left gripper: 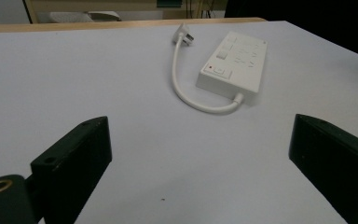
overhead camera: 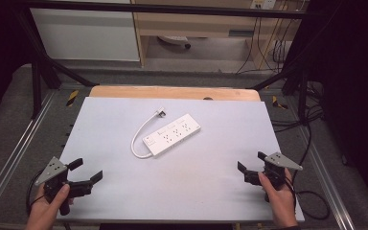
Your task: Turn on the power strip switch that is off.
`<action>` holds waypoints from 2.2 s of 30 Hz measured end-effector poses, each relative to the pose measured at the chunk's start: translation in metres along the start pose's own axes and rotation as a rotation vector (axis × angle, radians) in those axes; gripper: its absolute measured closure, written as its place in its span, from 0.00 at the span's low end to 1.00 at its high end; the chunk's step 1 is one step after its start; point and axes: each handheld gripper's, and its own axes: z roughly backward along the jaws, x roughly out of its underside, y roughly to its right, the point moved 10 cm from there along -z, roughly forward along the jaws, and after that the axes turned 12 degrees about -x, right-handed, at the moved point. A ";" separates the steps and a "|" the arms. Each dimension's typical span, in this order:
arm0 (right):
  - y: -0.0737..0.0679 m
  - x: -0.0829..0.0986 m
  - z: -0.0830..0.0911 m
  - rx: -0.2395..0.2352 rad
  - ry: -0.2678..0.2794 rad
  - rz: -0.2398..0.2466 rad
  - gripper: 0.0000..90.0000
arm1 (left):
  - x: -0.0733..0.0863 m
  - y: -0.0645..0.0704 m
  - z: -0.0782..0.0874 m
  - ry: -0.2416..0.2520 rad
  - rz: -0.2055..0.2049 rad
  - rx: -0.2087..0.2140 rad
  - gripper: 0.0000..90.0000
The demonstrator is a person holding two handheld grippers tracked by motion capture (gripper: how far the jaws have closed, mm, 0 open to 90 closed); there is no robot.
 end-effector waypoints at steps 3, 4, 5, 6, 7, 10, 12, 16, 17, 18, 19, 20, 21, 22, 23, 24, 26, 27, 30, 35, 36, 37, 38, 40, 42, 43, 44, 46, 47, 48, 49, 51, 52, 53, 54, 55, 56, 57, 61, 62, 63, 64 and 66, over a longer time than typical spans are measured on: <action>-0.001 -0.005 0.000 -0.008 0.014 -0.004 0.08 | 0.000 -0.001 0.000 -0.001 0.001 0.001 0.06; -0.001 -0.006 0.000 -0.012 0.018 -0.003 0.08 | 0.000 -0.001 0.000 0.003 0.002 0.000 0.06; -0.002 -0.006 -0.001 -0.017 0.016 -0.003 0.07 | 0.000 -0.001 0.000 0.003 0.002 0.000 0.06; -0.003 -0.006 -0.001 -0.023 0.012 -0.003 0.07 | -0.001 -0.001 0.000 0.005 0.003 -0.001 0.06; -0.003 -0.006 -0.002 -0.024 0.010 0.001 0.06 | -0.001 -0.001 0.000 0.008 0.005 0.000 0.06; -0.006 -0.006 -0.004 -0.035 -0.002 -0.001 0.05 | -0.003 0.000 -0.002 0.013 0.003 0.005 0.06; -0.009 -0.008 -0.005 -0.045 -0.004 -0.001 0.05 | -0.005 0.001 -0.004 0.016 -0.005 0.006 0.06; -0.014 -0.015 -0.011 -0.066 0.012 -0.001 0.05 | -0.009 0.001 -0.012 0.024 0.001 0.007 0.06; -0.014 -0.017 -0.014 -0.067 0.010 0.004 0.05 | -0.009 0.001 -0.012 0.024 0.001 0.007 0.06; -0.015 -0.018 -0.016 -0.066 0.005 0.012 0.04 | -0.010 0.001 -0.015 0.027 -0.008 0.005 0.06; -0.015 -0.020 -0.018 -0.068 0.005 0.013 0.04 | -0.012 0.001 -0.015 0.031 -0.017 0.005 0.06; -0.016 -0.021 -0.020 -0.072 0.000 0.014 0.04 | -0.012 0.001 -0.015 0.031 -0.017 0.005 0.06; -0.017 -0.022 -0.022 -0.072 -0.002 0.016 0.04 | -0.013 0.001 -0.016 0.034 -0.010 0.004 0.06; -0.017 -0.022 -0.022 -0.072 -0.002 0.016 0.04 | -0.014 0.001 -0.017 0.037 -0.007 0.004 0.06; -0.018 -0.024 -0.023 -0.072 -0.003 0.023 0.04 | -0.015 0.000 -0.019 0.038 -0.010 0.003 0.06; -0.019 -0.027 -0.026 -0.069 -0.001 0.030 0.04 | -0.016 0.000 -0.021 0.039 -0.008 0.004 0.06; -0.019 -0.029 -0.027 -0.068 0.004 0.033 0.04 | -0.020 -0.001 -0.026 0.043 -0.023 0.005 0.06; -0.020 -0.034 -0.029 -0.069 0.003 0.038 0.04 | -0.022 -0.001 -0.027 0.048 -0.029 0.003 0.06; -0.021 -0.042 -0.033 -0.060 0.019 0.045 0.05 | -0.019 -0.005 -0.035 0.034 -0.021 -0.011 0.06; -0.022 -0.054 -0.040 -0.044 0.031 0.040 0.03 | -0.012 0.000 -0.035 0.006 -0.027 -0.009 0.06; -0.022 -0.055 -0.042 -0.046 0.021 0.036 0.03 | -0.012 0.000 -0.035 0.007 -0.030 -0.009 0.06; -0.023 -0.057 -0.044 -0.049 0.012 0.031 0.04 | -0.013 0.000 -0.034 0.011 -0.030 -0.012 0.06; -0.023 -0.059 -0.046 -0.052 0.012 0.034 0.04 | -0.014 -0.002 -0.033 0.018 -0.033 -0.017 0.06; -0.024 -0.061 -0.048 -0.055 0.009 0.034 0.04 | -0.015 -0.003 -0.033 0.024 -0.027 -0.020 0.06; -0.026 -0.065 -0.051 -0.062 -0.001 0.039 0.04 | -0.015 -0.005 -0.033 0.025 -0.016 -0.025 0.06; -0.027 -0.068 -0.053 -0.065 -0.007 0.040 0.04 | -0.014 -0.005 -0.034 0.019 -0.011 -0.025 0.06; -0.029 -0.073 -0.057 -0.073 -0.010 0.044 0.04 | -0.012 -0.005 -0.034 0.008 -0.017 -0.021 0.06; -0.031 -0.078 -0.061 -0.078 -0.015 0.053 0.04 | -0.012 -0.004 -0.032 0.011 -0.014 -0.019 0.06; -0.031 -0.078 -0.061 -0.078 -0.015 0.053 0.04 | -0.012 -0.004 -0.032 0.011 -0.014 -0.019 0.06; -0.034 -0.082 -0.065 -0.085 -0.017 0.056 0.04 | -0.012 -0.004 -0.031 0.014 -0.017 -0.020 0.06; -0.035 -0.084 -0.068 -0.088 -0.019 0.059 0.04 | -0.012 -0.004 -0.030 0.014 -0.012 -0.020 0.06; -0.037 -0.086 -0.070 -0.090 -0.023 0.061 0.04 | -0.012 -0.005 -0.029 0.017 -0.013 -0.021 0.06; -0.040 -0.090 -0.075 -0.095 -0.029 0.072 0.04 | -0.012 -0.005 -0.029 0.018 -0.013 -0.020 0.06; -0.042 -0.092 -0.077 -0.098 -0.028 0.074 0.04 | -0.012 -0.006 -0.029 0.018 -0.014 -0.020 0.06; -0.043 -0.093 -0.080 -0.100 -0.029 0.073 0.04 | -0.012 -0.006 -0.029 0.018 -0.011 -0.021 0.06; -0.044 -0.095 -0.082 -0.103 -0.029 0.073 0.04 | -0.011 -0.006 -0.029 0.014 -0.005 -0.021 0.06; -0.046 -0.097 -0.083 -0.103 -0.025 0.072 0.04 | -0.011 -0.006 -0.028 0.012 -0.005 -0.020 0.06; -0.047 -0.099 -0.085 -0.106 -0.023 0.075 0.04 | -0.011 -0.006 -0.028 0.012 -0.005 -0.020 0.06; -0.052 -0.105 -0.092 -0.113 -0.018 0.079 0.04 | -0.009 -0.005 -0.027 0.007 -0.008 -0.014 0.06; -0.056 -0.106 -0.096 -0.120 -0.021 0.083 0.04 | -0.009 -0.005 -0.026 0.008 -0.007 -0.012 0.06; -0.057 -0.107 -0.098 -0.119 -0.021 0.088 0.04 | -0.010 -0.004 -0.026 0.009 -0.008 -0.013 0.06; -0.059 -0.107 -0.100 -0.120 -0.022 0.091 0.04 | -0.010 -0.004 -0.025 0.008 -0.012 -0.009 0.06; -0.062 -0.110 -0.105 -0.127 -0.018 0.093 0.04 | -0.010 -0.002 -0.026 0.008 -0.019 -0.004 0.06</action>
